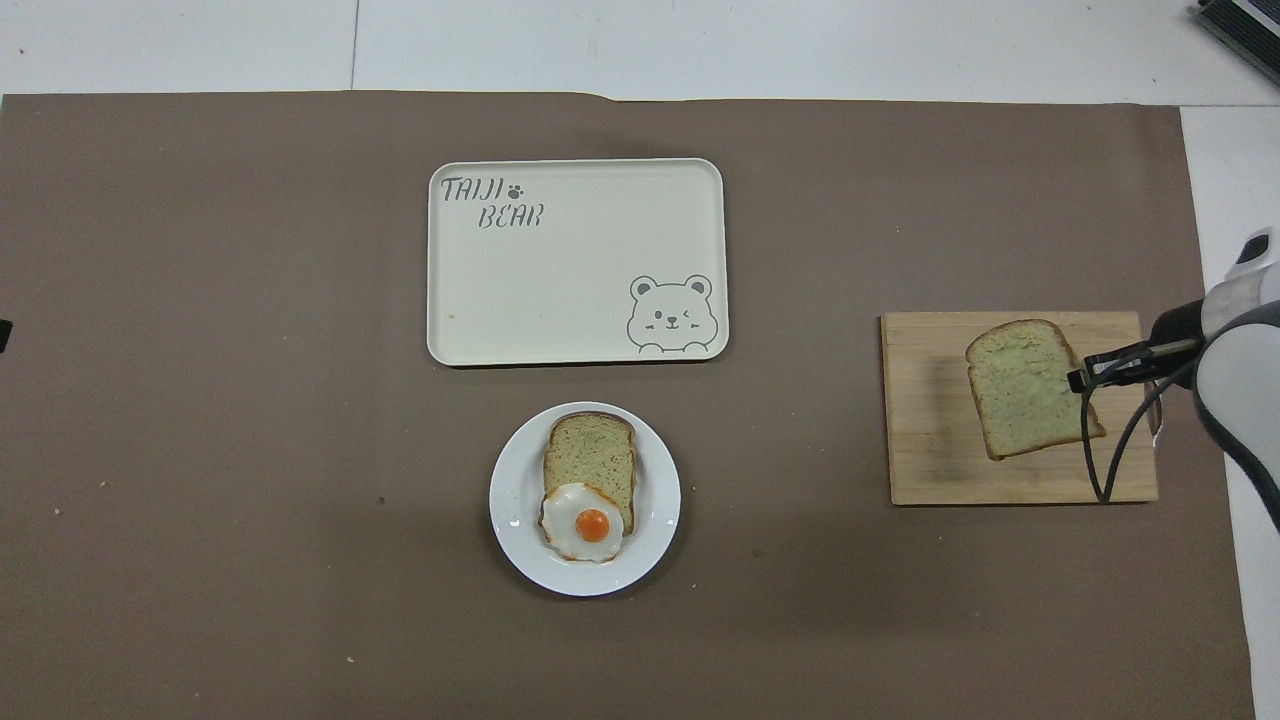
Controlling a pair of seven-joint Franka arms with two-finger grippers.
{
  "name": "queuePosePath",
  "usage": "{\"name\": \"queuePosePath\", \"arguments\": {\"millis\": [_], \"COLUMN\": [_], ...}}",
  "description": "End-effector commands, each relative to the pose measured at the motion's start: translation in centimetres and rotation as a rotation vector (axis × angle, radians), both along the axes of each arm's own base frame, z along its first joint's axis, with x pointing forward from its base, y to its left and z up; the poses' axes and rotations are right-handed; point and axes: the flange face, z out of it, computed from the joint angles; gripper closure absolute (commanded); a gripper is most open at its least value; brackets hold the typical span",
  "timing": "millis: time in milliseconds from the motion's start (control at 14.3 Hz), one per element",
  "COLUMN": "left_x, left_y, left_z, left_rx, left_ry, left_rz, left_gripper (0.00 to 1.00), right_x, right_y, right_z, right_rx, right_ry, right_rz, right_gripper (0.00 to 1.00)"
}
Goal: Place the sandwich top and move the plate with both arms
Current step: 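Grasp the bread slice edge with the right gripper and lift it, then carry the bread slice with the right gripper over the white plate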
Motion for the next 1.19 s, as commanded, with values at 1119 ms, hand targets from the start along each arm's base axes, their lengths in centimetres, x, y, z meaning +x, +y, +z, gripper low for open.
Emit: {"name": "queuePosePath", "arguments": {"millis": [1119], "left_x": [-0.7], "left_y": [0.2], "left_z": [0.0], "left_rx": [0.008], "left_ry": [0.009], "left_rz": [-0.002], "left_gripper": [0.00], "right_x": [-3.7], "right_y": [35.8], "right_z": [1.9], "right_rx": [0.140], "right_ry": [-0.090], "right_rz": [0.034], "right_gripper": [1.00]}}
